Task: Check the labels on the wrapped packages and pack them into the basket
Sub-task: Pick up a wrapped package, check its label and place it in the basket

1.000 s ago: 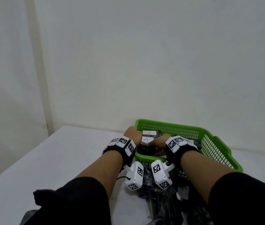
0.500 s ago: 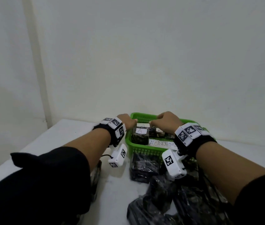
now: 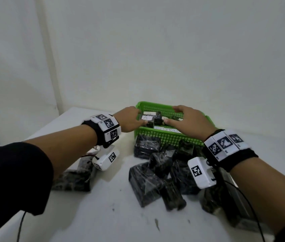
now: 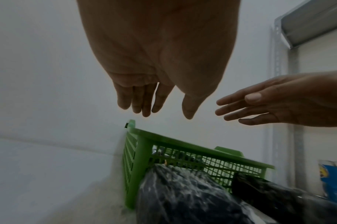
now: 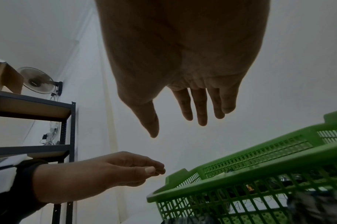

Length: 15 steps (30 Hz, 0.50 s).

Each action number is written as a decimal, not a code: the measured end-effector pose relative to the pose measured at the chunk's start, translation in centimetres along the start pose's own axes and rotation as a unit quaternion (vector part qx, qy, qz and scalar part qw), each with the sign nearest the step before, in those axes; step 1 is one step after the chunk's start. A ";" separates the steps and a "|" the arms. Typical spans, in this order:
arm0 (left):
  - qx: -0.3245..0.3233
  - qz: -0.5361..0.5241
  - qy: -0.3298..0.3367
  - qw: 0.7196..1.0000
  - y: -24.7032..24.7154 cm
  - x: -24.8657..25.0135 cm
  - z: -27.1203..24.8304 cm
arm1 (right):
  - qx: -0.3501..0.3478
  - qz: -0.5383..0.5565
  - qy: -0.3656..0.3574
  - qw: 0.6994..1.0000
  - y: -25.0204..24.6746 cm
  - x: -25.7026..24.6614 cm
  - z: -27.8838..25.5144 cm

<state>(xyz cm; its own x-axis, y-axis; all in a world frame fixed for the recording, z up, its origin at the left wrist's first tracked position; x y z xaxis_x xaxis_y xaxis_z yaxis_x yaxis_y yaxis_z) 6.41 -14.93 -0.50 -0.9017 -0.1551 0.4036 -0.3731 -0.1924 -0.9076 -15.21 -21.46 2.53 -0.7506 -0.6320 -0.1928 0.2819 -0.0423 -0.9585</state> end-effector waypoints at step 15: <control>-0.084 -0.005 0.090 0.992 0.8 2.4 -10.2 | -0.052 0.011 -0.068 0.996 3.1 -3.7 -9.9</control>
<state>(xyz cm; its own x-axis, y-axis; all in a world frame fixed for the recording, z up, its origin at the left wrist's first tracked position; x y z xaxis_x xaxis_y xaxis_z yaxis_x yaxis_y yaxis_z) 1.76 -5.51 -1.42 -0.9168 0.0249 0.3987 -0.3993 -0.0256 -0.9165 -17.43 -11.60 -1.81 -0.6548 -0.7312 -0.1911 0.2285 0.0494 -0.9723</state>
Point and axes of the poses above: each hand's wrist, its own z-axis towards the middle knuckle, its own y-axis out of the palm, x = y × z, the point moved 1 cm from there along z, towards the middle knuckle, and after that the axes turned 11 degrees about -z, right-handed, at the moved point
